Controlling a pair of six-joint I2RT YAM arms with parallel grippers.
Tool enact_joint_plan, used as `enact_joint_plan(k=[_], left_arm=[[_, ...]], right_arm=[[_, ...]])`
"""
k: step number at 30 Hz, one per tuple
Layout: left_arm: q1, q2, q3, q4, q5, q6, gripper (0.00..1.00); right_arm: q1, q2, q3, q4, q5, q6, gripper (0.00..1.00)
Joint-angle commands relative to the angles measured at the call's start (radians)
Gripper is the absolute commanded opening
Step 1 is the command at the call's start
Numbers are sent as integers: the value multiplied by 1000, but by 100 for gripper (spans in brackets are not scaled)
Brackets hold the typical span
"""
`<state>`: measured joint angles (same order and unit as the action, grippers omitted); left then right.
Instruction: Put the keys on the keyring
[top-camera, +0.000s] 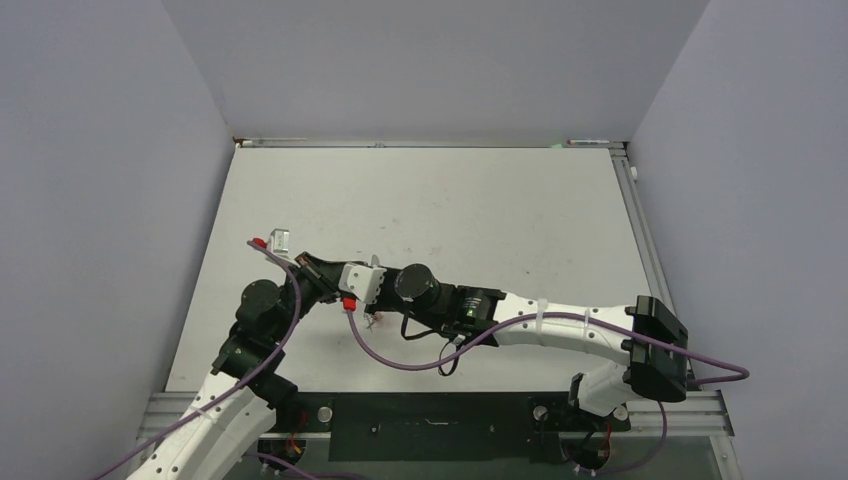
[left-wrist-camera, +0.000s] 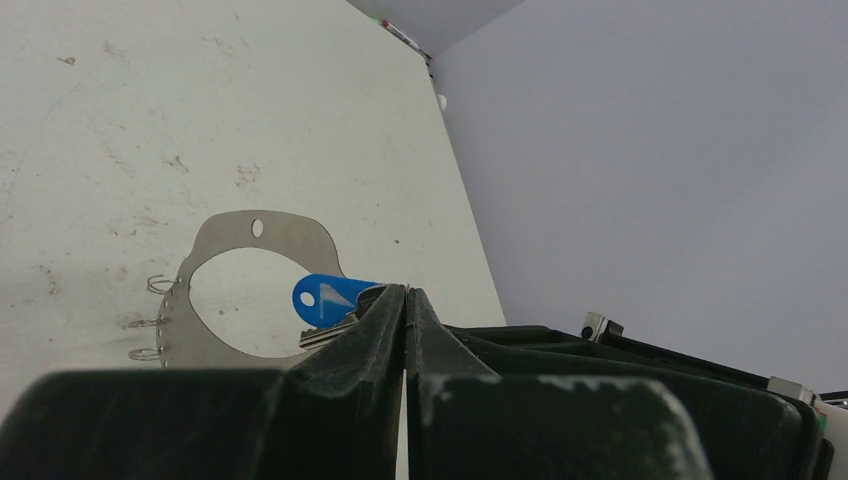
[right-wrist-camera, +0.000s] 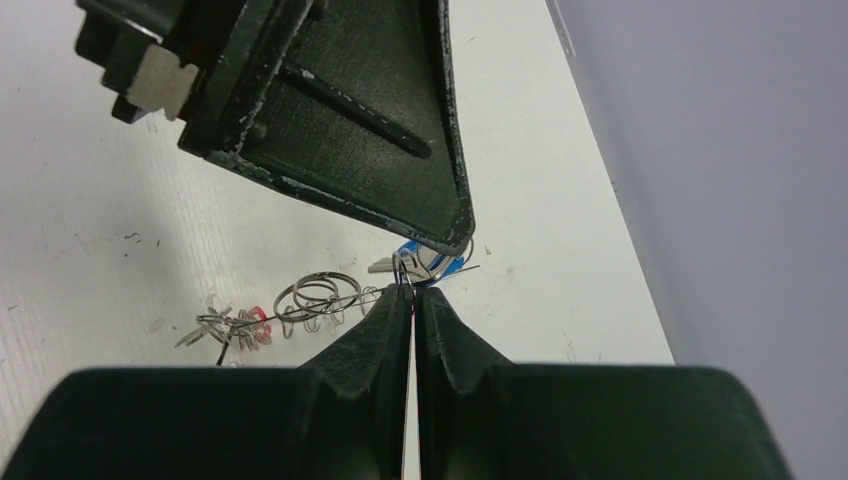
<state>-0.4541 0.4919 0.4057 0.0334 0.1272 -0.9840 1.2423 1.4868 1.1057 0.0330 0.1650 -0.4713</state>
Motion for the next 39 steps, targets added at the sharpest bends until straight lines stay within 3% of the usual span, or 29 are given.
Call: enact_joint_plan(k=[1,39], left_arm=[[6,-4,42,19,-3,5,0],[6,-5,41,18,-6,8,0]], right_arm=[[-11,8,70,58,51,29,5],[-1,27,77,58,109,16,5]])
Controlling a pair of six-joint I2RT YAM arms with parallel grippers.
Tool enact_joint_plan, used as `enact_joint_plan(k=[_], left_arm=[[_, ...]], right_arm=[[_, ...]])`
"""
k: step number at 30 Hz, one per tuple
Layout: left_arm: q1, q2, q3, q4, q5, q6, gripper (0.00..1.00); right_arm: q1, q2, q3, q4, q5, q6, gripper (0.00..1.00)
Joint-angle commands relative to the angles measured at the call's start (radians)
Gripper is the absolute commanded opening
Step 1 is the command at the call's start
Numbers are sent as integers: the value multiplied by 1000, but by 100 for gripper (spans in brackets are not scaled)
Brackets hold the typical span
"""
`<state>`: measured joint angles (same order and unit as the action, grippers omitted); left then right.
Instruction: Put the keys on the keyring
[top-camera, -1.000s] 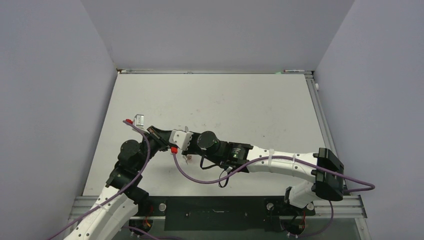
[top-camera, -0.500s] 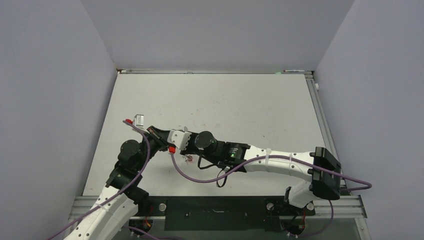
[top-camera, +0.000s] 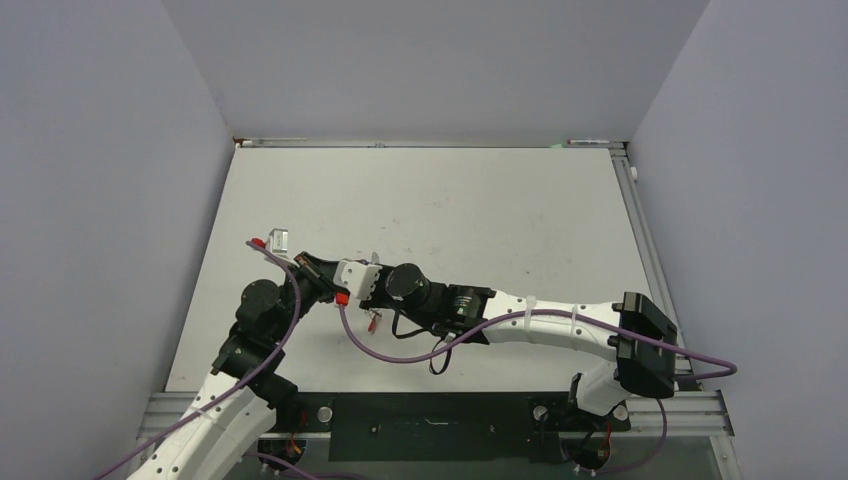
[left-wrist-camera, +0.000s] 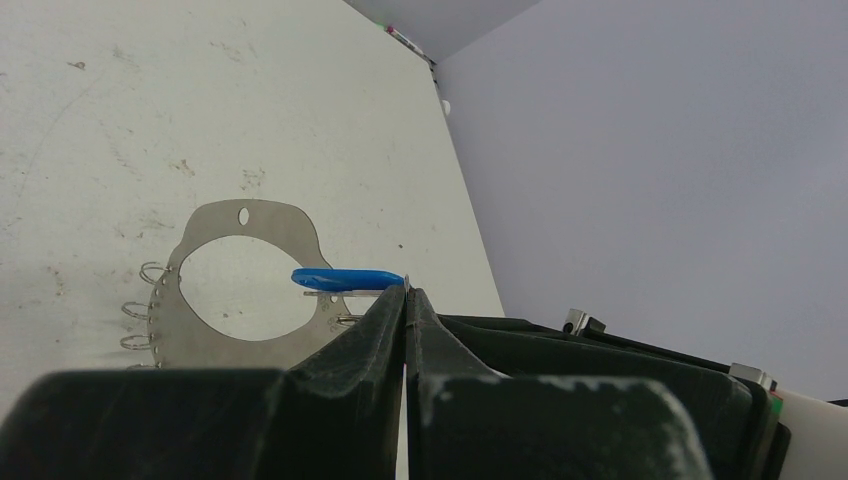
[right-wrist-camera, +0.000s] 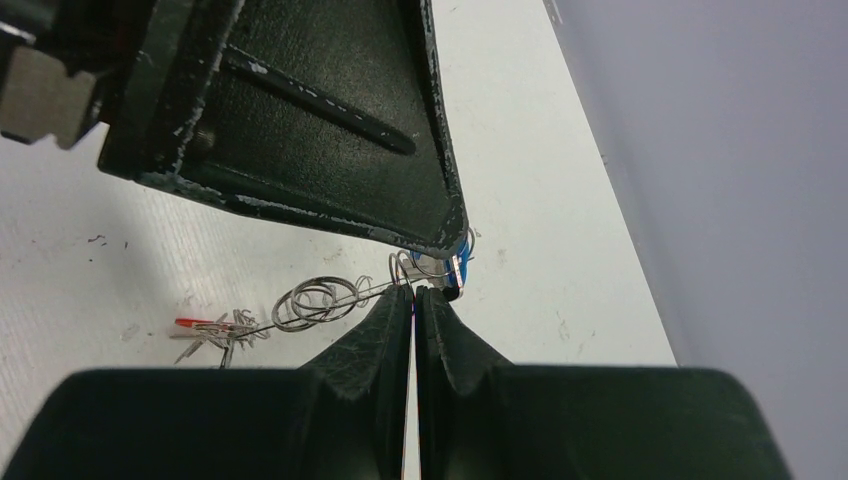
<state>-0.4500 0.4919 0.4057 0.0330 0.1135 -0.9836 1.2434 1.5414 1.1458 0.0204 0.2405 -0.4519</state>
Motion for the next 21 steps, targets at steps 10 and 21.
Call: enact_joint_plan(k=[10,21], left_arm=[[2,1,42,18,9,10,0],[2,3,44,5,-4,15,0]], right_arm=[[8,-33,38,79,53,-13,5],[28,-59,38,78,68,-8,5]])
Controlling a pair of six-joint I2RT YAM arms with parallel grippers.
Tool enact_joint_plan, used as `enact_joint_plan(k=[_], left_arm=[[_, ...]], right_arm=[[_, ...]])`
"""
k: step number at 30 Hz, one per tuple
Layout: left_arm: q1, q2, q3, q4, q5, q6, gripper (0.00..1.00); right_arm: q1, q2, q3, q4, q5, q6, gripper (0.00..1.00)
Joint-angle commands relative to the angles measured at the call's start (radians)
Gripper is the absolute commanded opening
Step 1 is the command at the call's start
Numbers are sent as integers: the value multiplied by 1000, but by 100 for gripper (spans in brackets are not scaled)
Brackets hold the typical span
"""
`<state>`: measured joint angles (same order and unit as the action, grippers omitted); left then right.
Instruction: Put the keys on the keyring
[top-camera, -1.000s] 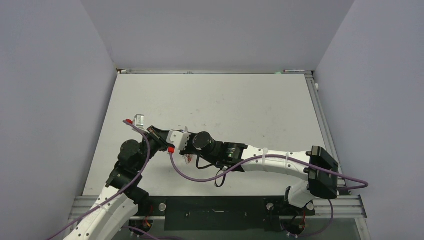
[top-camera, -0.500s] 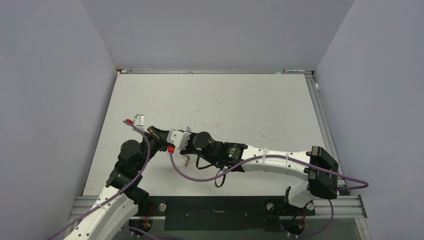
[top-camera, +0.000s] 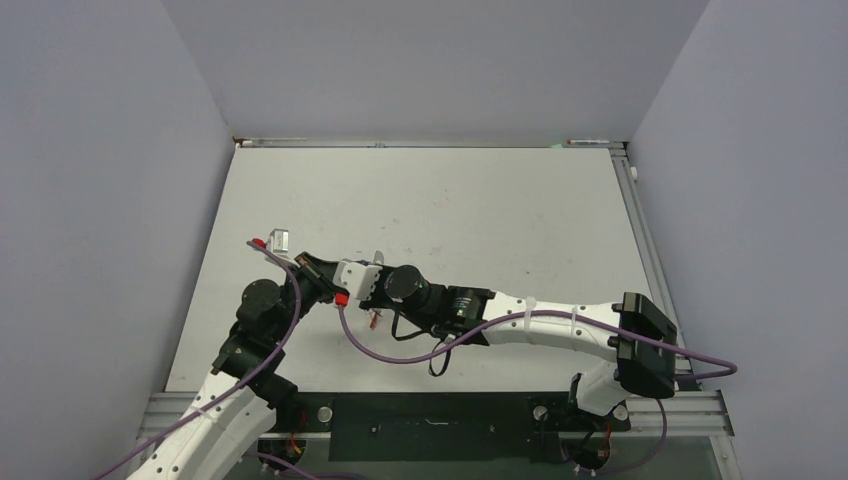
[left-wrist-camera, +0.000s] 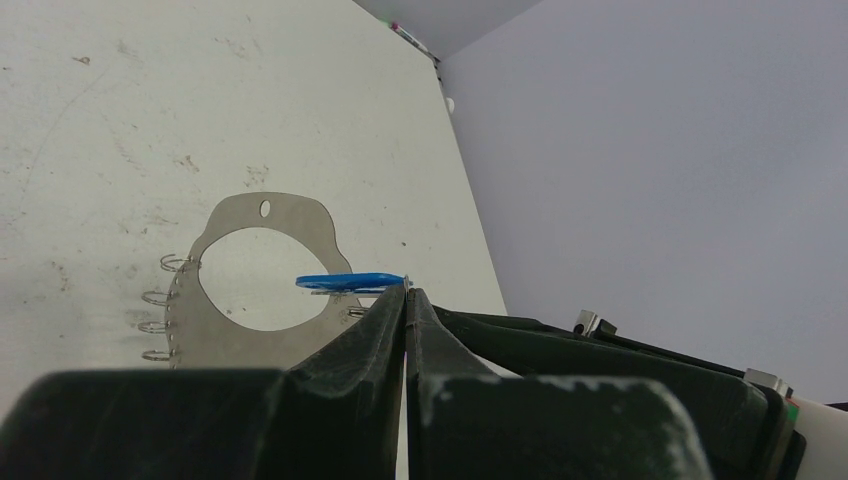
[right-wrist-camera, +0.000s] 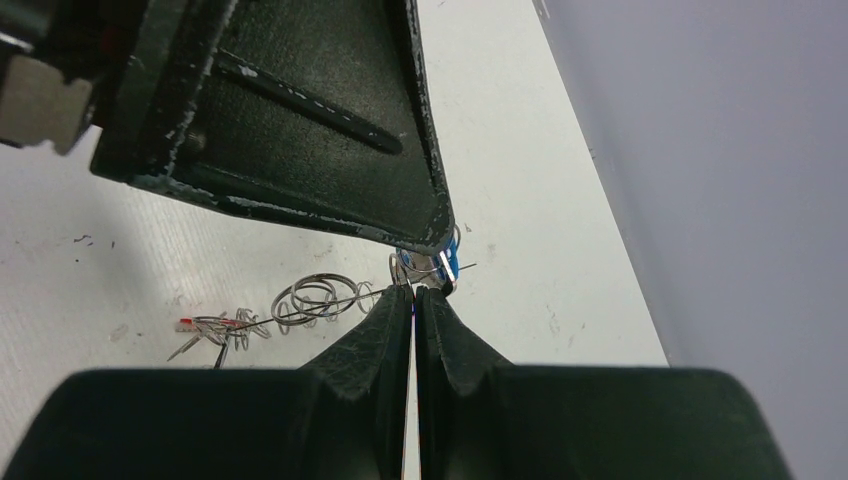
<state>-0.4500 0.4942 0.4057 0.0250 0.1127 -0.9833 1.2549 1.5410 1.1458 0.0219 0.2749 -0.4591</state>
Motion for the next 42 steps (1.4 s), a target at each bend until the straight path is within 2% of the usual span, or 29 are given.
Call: enact_joint_plan(k=[1,18,42], left_arm=[[2,1,44,13,-3,15,0],[2,0,45,9,-5,18,0],[0,1,50,-5,-18,25,0]], right_arm=[[20,-59,38,75,35,-1,5],[34,-51,73,65,119,-1,5],[47,-82,65,71,138,-9,5]])
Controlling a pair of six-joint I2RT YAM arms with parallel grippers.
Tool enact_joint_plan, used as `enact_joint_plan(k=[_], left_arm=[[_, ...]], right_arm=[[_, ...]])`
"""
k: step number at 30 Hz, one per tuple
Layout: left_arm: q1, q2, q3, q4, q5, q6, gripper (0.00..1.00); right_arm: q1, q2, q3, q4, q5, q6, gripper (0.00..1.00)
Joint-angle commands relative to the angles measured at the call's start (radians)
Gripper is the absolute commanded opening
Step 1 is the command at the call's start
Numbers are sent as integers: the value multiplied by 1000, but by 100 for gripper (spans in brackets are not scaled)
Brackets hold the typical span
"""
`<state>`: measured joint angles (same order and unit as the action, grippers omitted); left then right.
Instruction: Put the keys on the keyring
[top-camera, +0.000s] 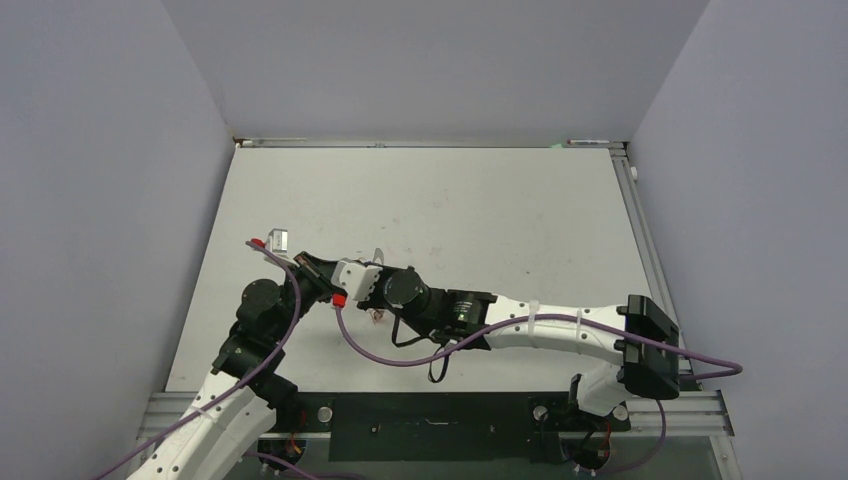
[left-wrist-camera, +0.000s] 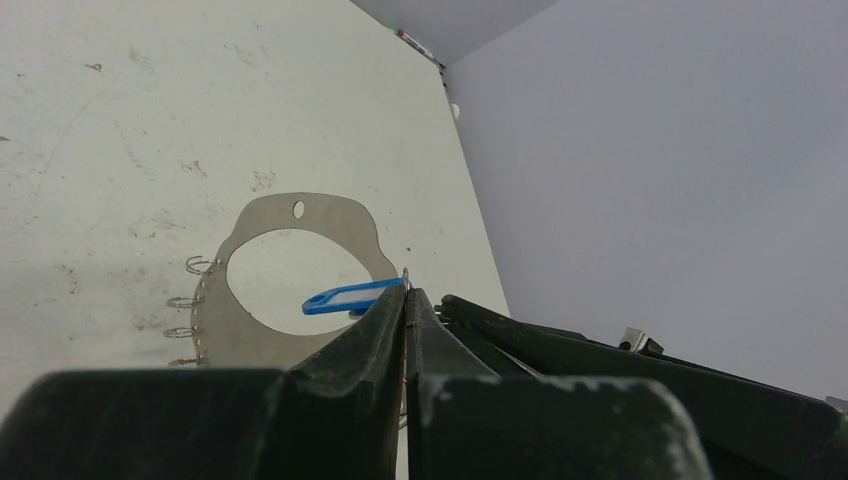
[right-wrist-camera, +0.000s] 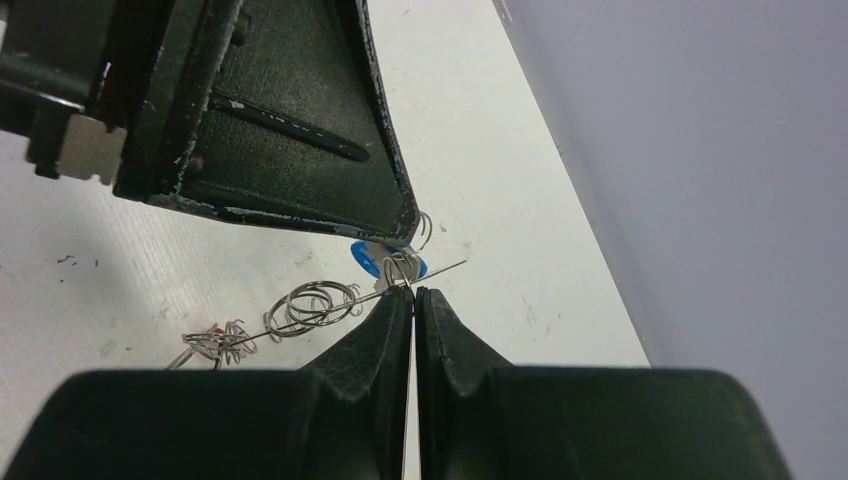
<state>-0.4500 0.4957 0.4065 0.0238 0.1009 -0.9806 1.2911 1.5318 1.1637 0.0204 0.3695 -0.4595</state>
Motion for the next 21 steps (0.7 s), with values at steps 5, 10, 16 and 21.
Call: enact_joint_plan(k=[5,10,16,21], left_arm=[[0,1,51,-7,-9,23,0],[0,1,51,-8,-10,25,0],[2,-14,52,-5,-23,47,0],[2,-75,32,33,-23,109,52]], right_arm=[[17,-77,43,73,51,-11,5],[19,-75,40,73,51,-11,5],[19,-83,35,71,49,-9,5],[20,-115,6,72,23,8,5]])
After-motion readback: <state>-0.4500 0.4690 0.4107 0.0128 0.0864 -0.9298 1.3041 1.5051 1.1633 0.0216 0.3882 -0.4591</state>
